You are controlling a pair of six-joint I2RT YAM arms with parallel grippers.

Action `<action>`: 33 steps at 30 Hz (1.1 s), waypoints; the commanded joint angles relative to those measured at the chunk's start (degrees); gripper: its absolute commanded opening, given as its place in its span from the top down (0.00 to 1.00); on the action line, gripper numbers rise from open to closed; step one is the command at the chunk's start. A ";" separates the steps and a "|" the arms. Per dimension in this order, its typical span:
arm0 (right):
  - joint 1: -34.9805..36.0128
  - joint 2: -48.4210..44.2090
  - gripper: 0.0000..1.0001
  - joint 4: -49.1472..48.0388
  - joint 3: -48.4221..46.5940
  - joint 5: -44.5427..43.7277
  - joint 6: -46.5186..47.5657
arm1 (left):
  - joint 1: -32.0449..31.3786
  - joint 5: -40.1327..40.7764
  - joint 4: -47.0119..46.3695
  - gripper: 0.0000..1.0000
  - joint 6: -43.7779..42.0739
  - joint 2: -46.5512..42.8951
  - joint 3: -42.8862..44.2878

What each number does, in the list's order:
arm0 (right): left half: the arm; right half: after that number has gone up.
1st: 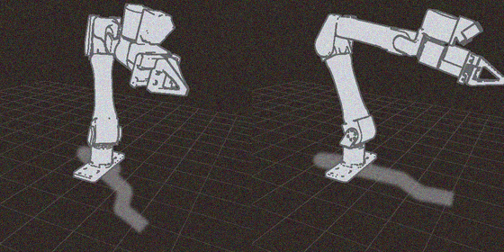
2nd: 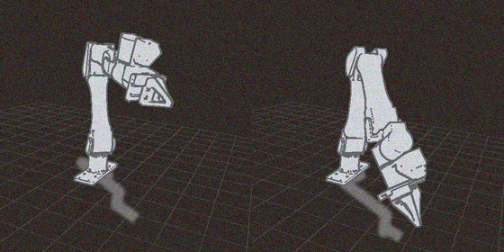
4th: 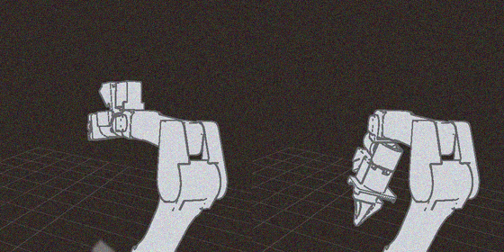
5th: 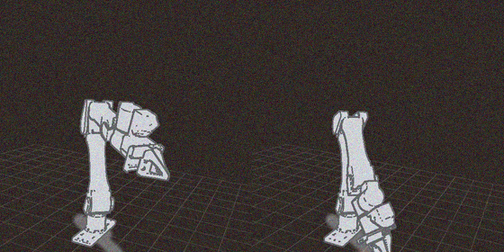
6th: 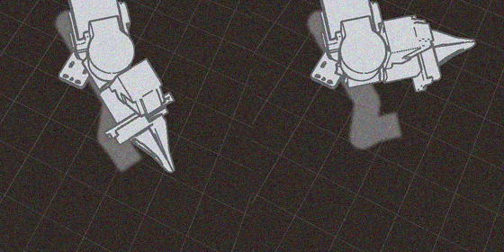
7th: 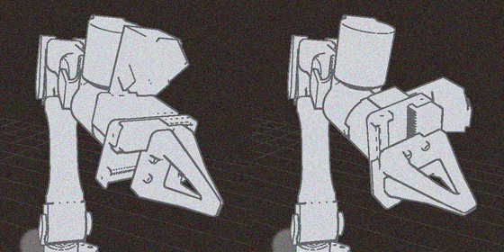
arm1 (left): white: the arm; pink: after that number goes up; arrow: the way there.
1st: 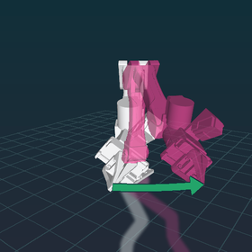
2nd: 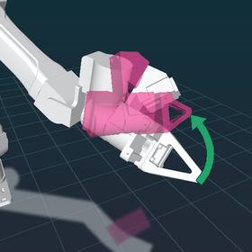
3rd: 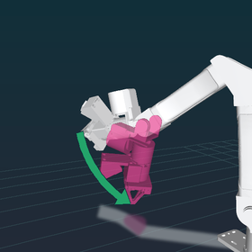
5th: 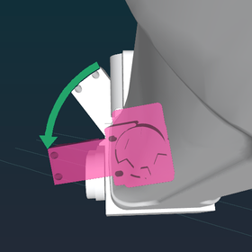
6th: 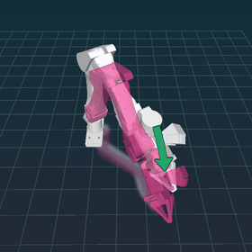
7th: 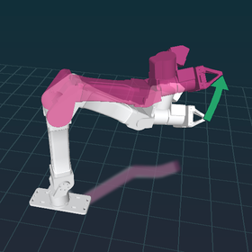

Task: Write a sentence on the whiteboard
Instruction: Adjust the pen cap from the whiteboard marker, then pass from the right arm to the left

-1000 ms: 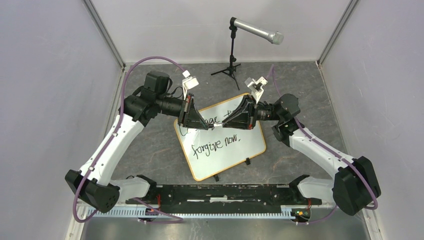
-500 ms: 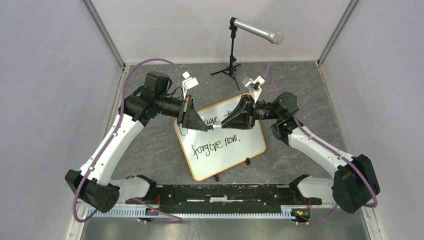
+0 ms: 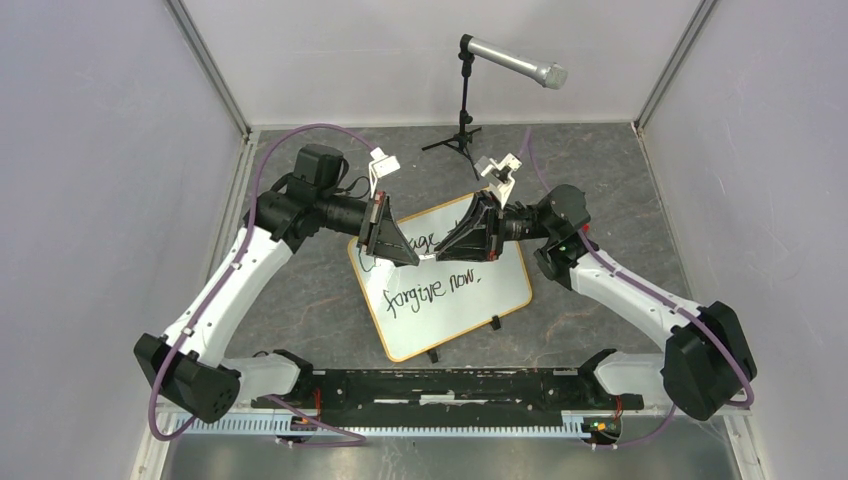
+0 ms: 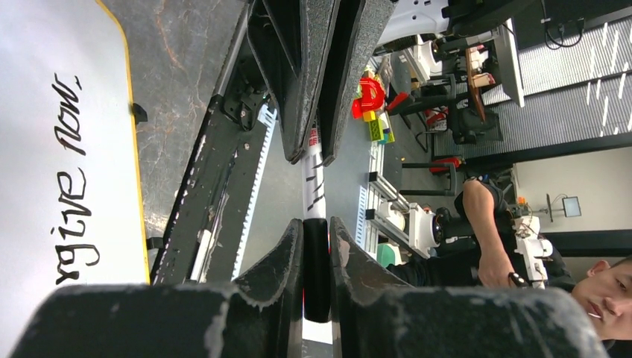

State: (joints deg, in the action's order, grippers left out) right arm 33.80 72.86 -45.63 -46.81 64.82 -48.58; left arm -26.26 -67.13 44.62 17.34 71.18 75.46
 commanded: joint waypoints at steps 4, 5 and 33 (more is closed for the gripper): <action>3.08 -0.31 1.00 9.57 -3.25 -4.69 8.19 | -0.51 7.22 -5.20 0.94 -7.45 -0.48 3.56; 2.22 -0.58 1.00 10.52 -3.06 -4.79 8.92 | -0.08 9.18 -1.71 0.92 -10.17 -0.72 4.59; -0.72 -1.01 1.00 15.13 -0.71 -8.58 6.94 | -31.98 73.29 32.82 0.38 -52.01 12.16 36.69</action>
State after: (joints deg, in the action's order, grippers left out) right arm 32.16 71.96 -26.98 -47.77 56.05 -40.29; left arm -54.68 -4.32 77.95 -29.63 81.91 109.56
